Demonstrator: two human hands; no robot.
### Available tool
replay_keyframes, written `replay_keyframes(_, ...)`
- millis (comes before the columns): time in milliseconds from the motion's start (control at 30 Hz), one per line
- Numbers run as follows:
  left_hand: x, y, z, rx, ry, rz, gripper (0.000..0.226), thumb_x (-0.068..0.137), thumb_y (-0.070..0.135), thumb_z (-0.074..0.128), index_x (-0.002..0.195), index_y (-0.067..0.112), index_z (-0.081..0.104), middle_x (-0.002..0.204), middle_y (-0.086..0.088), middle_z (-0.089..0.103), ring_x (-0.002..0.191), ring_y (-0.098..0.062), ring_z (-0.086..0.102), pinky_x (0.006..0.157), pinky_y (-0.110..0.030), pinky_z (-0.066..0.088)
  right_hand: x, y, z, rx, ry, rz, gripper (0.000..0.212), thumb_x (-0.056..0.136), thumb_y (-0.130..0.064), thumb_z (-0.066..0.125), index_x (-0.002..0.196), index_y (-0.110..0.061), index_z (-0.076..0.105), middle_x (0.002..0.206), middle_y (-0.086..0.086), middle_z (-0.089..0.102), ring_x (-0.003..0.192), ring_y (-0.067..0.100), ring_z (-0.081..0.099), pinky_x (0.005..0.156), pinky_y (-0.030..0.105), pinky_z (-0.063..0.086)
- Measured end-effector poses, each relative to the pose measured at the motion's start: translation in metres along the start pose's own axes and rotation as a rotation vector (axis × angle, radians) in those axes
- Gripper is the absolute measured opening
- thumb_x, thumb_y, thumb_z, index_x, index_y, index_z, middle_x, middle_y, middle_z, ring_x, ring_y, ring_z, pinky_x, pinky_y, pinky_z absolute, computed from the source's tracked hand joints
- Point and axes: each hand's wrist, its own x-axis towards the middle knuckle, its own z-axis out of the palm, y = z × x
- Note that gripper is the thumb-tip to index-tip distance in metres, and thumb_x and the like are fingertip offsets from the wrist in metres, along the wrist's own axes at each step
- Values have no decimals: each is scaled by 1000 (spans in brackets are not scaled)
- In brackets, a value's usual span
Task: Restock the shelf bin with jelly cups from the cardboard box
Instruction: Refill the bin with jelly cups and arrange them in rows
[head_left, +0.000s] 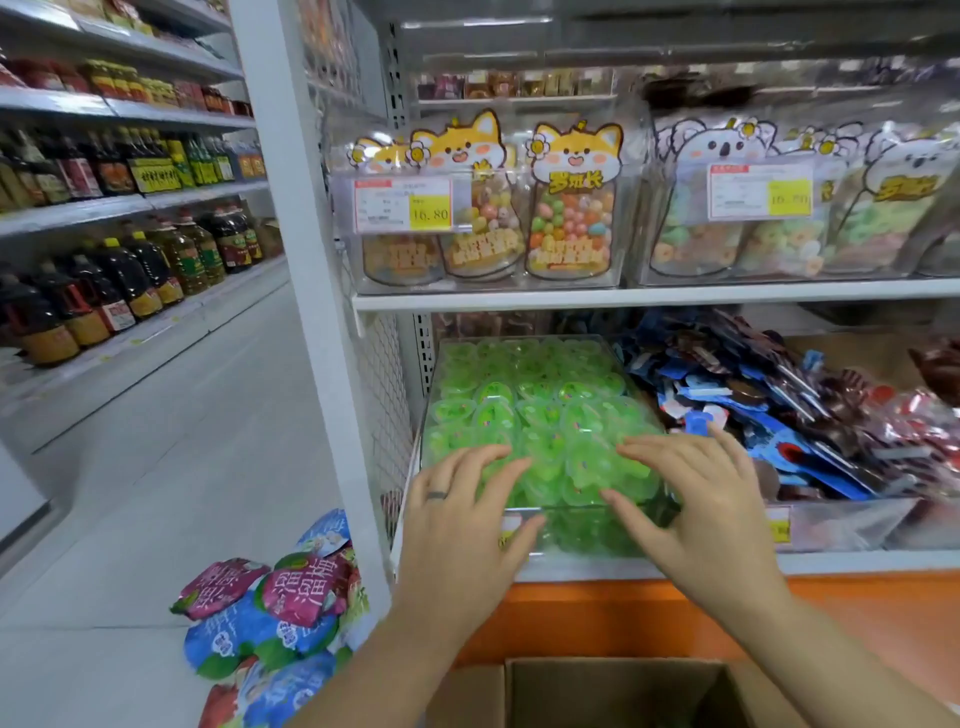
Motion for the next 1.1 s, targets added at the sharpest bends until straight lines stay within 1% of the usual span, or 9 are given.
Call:
replay_keyframes(133,-55,53,30,-138,-136,-56,30,84,36,54,112,26,63,113,7,59,106,-13,51,91,-28,31,-75,8,-5,100,-13,193,27,81,-35,60,97,-13,68,92,-1,68,88,22,59,83,41,44)
replay_keyframes(333,-179,90,76,-192,-827,-348,40,93,38,50,132,37,46,136,16,44,122,-6,46,103,-29,40,-225,23,12,104,-686,629,34,87,-31,63,120,-25,59,113,-8,62,108,13,55,87,22,42)
replay_keyframes(433,-188,78,101,-259,-1040,-479,54,94,37,50,144,35,29,147,11,30,133,-12,35,107,-31,38,-249,39,32,207,-887,766,52,87,-30,64,135,-28,44,127,-6,53,118,12,50,99,25,42)
replay_keyframes(600,-212,71,154,-367,-1327,-805,71,91,32,59,150,28,17,156,0,14,142,-22,22,114,-38,26,-288,71,75,488,-1212,1256,68,82,-21,72,136,-28,32,127,0,50,116,15,50,100,18,37)
replay_keyframes(700,-238,70,177,-383,-1470,-1011,87,87,31,66,151,26,7,158,-5,4,144,-26,14,115,-38,21,-315,89,93,481,-1325,1284,87,75,-30,78,144,-21,25,135,-4,44,128,17,42,107,24,32)
replay_keyframes(800,-258,71,191,-356,-1554,-1063,99,81,33,72,150,32,1,156,-13,-7,144,-32,1,116,-41,13,-325,100,106,508,-1356,1216,82,77,-19,77,139,-21,24,126,-12,35,124,6,33,96,7,26)
replay_keyframes(900,-268,76,201,-400,-1521,-1053,97,80,35,72,149,39,4,155,-15,-14,143,-38,-7,118,-49,8,-336,106,121,448,-1444,1177,105,68,-34,83,148,-20,16,147,-1,34,135,19,34,108,23,30)
replay_keyframes(1000,-270,71,207,-433,-1374,-1079,84,83,27,69,149,32,17,156,-12,-1,143,-30,13,114,-38,20,-344,108,128,414,-1516,1171,100,68,-30,83,146,-19,22,149,7,34,136,25,33,110,29,30)
replay_keyframes(1100,-274,65,209,-496,-1460,-1099,92,81,19,73,150,29,13,154,-11,5,141,-29,21,112,-33,25,-345,105,134,453,-1531,1110,94,71,-26,81,145,-20,24,150,4,30,140,25,26,111,25,23)
